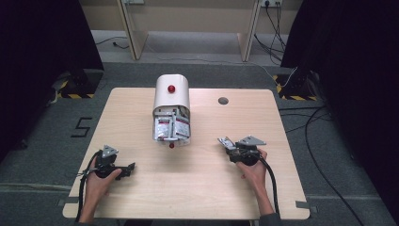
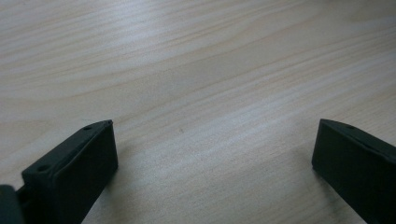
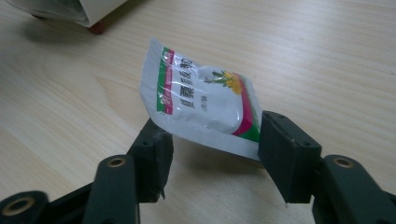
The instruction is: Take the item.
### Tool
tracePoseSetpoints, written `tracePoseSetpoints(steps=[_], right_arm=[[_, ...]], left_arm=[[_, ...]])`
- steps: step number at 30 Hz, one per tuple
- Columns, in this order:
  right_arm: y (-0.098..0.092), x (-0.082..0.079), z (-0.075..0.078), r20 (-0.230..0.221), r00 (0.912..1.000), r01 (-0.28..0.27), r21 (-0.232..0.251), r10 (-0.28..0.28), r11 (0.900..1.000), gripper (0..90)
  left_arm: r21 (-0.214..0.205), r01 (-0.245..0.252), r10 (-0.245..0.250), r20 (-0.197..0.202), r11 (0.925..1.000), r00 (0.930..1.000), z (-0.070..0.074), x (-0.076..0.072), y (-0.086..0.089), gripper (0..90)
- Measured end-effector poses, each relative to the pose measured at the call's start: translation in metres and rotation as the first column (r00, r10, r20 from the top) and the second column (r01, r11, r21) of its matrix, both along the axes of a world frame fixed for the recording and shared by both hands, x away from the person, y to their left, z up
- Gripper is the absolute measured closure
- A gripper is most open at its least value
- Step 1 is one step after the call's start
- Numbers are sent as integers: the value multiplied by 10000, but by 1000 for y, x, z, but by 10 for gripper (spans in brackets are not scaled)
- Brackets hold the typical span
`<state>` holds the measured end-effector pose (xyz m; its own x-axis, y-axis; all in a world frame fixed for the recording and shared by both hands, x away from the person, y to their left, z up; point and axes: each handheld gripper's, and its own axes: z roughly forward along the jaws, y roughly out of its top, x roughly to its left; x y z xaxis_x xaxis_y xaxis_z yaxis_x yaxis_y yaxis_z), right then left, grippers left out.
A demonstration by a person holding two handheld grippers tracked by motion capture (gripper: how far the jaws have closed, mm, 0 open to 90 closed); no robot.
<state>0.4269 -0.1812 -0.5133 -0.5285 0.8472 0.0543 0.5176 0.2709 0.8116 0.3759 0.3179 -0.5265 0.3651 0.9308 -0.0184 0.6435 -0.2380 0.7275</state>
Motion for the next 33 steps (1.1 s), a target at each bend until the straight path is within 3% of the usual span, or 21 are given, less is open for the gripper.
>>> tracePoseSetpoints(steps=[7,16,33], right_arm=[[0,0,3,-267,9996,132,312,-124,9994,356],[1,-5,13,-117,9999,-108,536,114,9985,323],[-5,-18,24,-205,9996,201,239,-196,9995,310]], left_arm=[[3,2,-2,-1,10000,10000,0,0,0,0],[4,0,0,3,10000,10000,0,0,0,0],[2,-1,1,3,10000,10000,0,0,0,0]])
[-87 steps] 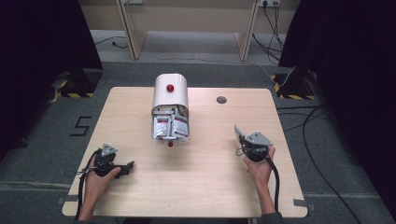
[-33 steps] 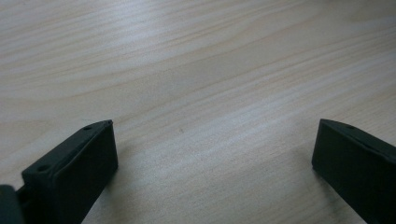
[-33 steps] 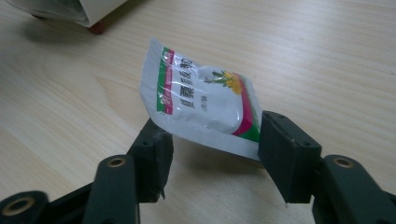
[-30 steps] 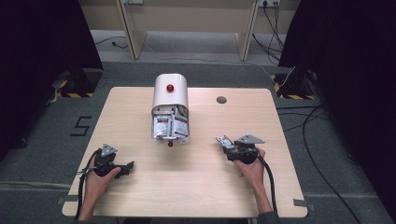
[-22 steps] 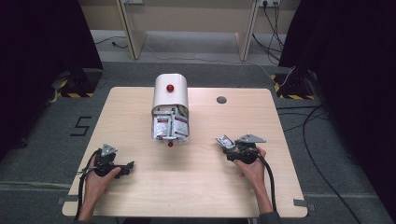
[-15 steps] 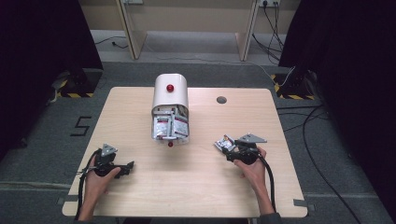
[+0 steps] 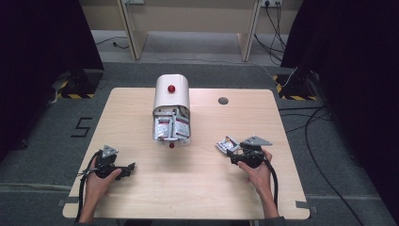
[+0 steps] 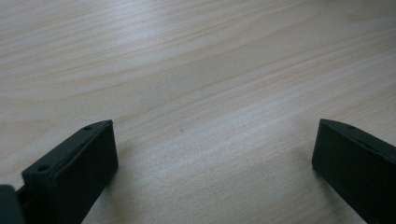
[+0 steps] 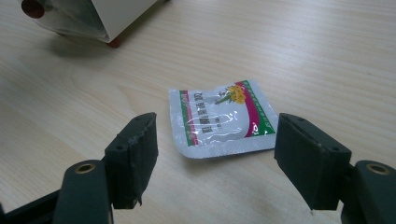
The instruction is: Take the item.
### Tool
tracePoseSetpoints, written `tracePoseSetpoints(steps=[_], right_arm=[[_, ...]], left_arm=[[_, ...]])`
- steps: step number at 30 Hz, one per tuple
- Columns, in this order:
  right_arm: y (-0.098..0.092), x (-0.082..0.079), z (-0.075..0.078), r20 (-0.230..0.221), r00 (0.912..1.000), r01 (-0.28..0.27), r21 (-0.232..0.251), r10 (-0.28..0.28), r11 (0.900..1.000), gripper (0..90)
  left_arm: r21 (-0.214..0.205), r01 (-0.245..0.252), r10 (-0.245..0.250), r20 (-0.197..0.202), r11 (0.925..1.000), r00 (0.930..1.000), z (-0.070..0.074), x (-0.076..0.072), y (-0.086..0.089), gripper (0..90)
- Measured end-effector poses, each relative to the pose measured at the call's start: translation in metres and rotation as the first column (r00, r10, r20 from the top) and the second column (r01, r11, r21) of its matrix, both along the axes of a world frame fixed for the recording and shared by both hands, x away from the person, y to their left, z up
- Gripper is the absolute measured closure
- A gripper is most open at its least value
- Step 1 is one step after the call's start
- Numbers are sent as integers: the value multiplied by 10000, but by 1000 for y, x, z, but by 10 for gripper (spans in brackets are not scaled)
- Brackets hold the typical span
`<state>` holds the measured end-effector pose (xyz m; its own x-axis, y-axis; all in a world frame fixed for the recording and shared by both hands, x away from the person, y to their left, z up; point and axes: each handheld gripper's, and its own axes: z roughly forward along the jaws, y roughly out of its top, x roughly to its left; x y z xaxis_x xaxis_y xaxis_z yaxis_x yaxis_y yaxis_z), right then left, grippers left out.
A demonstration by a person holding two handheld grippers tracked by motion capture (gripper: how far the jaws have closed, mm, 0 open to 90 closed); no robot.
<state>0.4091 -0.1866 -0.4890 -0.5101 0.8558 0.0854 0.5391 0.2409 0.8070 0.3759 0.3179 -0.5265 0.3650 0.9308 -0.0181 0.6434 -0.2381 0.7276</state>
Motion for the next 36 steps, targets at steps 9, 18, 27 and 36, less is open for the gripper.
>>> tracePoseSetpoints(steps=[9,18,27,36], right_arm=[[-3,-11,1,11,10000,-89,-127,89,9999,310],[-14,-29,-2,6,10000,-50,-89,50,9999,305],[-20,-38,-3,45,9999,-100,-104,100,9999,298],[-22,-44,-6,-72,9998,-191,-162,190,9997,230]], left_arm=[[11,10,-10,-5,10000,10000,0,0,0,0],[7,3,-3,6,10000,10000,0,0,0,0],[5,4,-4,3,10000,10000,0,0,0,0],[9,4,-4,5,10000,10000,0,0,0,0]])
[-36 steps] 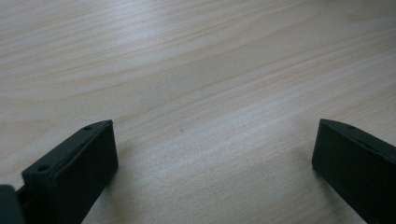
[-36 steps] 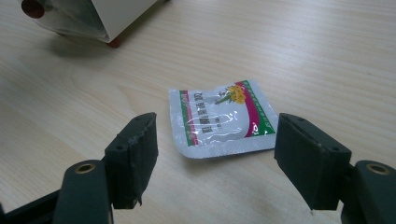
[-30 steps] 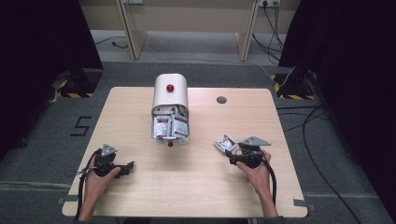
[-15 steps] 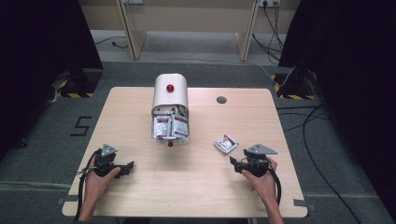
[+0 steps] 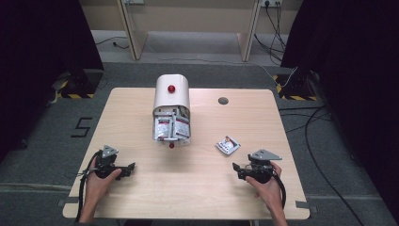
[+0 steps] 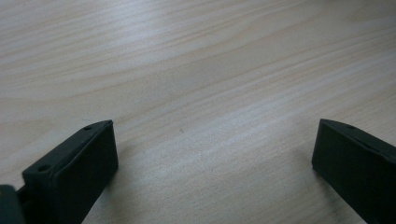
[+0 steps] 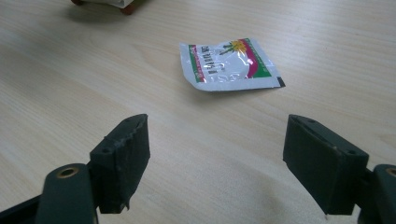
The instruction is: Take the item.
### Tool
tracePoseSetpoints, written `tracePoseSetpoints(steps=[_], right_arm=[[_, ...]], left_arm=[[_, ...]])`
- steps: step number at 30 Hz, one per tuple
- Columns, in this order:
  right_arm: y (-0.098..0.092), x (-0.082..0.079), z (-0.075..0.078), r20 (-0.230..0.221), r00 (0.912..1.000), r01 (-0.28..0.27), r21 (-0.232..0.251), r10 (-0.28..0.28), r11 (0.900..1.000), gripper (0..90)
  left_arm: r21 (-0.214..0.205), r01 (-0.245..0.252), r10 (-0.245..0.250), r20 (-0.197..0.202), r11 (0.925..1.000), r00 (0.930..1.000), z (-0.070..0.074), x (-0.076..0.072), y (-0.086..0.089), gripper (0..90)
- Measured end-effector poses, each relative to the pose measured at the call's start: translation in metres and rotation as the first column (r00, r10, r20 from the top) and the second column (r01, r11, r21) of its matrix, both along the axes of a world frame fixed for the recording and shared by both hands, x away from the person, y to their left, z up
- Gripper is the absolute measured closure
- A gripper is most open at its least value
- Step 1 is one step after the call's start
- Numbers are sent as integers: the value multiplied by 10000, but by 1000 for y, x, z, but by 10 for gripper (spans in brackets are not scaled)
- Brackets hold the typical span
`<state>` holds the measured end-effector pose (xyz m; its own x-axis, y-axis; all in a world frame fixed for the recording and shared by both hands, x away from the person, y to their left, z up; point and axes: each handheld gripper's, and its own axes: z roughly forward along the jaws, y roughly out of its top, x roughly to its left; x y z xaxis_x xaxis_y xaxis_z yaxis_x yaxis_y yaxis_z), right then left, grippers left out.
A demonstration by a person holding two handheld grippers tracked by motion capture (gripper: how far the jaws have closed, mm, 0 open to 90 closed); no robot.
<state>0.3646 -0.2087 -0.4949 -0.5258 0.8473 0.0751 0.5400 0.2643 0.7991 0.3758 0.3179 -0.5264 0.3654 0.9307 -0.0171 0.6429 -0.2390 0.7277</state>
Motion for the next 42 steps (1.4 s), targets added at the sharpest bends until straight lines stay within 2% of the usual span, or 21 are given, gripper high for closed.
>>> tracePoseSetpoints(steps=[4,8,13,42], right_arm=[[0,-3,0,-18,10000,64,-127,-64,9999,188],[0,-8,3,123,9999,2,-69,-1,10000,178],[-2,-12,3,358,9993,120,-232,-111,9997,178],[-26,-40,-20,-147,9995,293,-201,-296,9994,185]], left_arm=[[0,-1,1,1,10000,10000,0,0,0,0],[-1,-1,1,0,10000,10000,0,0,0,0],[-3,0,0,-1,10000,10000,0,0,0,0],[-2,-1,1,-1,10000,10000,0,0,0,0]])
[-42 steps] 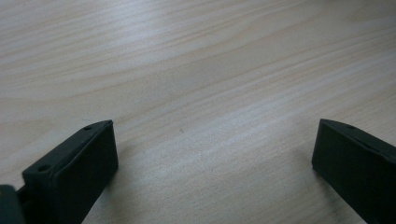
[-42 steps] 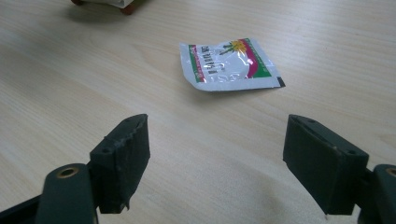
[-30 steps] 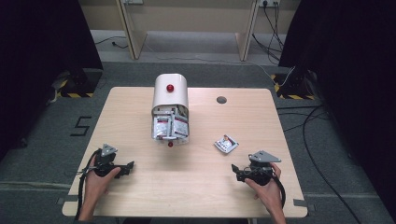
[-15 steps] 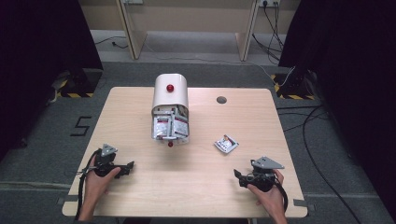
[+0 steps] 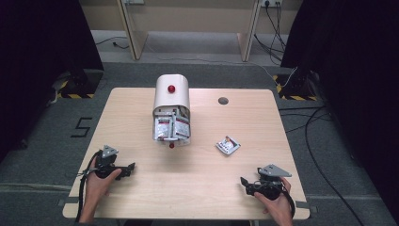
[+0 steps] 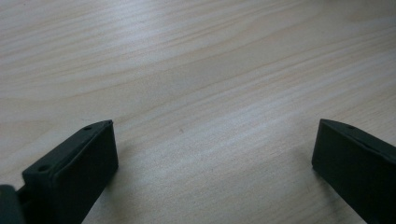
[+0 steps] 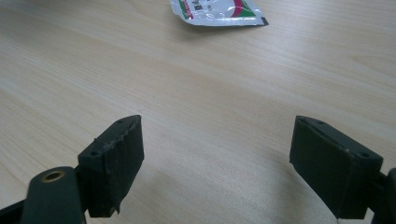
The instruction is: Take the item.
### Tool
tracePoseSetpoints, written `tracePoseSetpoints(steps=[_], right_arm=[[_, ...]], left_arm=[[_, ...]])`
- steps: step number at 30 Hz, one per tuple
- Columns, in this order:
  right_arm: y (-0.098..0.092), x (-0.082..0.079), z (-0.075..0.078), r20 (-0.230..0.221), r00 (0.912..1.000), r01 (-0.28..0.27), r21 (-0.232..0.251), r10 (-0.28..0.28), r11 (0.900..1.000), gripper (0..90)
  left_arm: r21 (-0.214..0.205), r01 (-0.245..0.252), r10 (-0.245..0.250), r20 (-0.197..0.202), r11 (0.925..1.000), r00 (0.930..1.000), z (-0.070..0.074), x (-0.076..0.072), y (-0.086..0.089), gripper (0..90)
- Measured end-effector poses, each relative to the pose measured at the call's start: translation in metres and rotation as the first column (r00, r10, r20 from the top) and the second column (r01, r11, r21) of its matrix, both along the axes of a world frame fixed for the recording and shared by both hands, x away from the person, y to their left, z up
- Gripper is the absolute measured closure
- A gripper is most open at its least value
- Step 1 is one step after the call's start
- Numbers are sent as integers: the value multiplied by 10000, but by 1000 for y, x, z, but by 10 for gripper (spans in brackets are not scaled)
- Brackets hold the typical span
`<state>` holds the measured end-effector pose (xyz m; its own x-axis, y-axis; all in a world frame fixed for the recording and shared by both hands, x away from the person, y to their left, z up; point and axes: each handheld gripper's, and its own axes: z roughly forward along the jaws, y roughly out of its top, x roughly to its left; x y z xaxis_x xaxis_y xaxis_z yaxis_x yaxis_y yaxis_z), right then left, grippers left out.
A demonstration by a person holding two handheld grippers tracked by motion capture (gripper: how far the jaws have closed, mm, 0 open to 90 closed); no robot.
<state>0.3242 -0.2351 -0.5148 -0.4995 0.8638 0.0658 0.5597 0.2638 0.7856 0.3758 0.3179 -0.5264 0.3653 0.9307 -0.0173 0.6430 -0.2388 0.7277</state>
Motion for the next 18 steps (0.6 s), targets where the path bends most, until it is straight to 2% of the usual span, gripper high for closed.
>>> tracePoseSetpoints(steps=[9,15,18], right_arm=[[-5,-11,0,-60,9999,106,-215,-107,9997,186],[-1,-16,-2,-344,9994,6,-1058,-43,9944,186],[0,-18,-3,-381,9992,43,-1085,-85,9941,184]], left_arm=[[13,10,-10,-5,10000,10000,0,0,0,0],[2,0,0,1,10000,10000,0,0,0,0],[3,1,-1,0,10000,10000,0,0,0,0]])
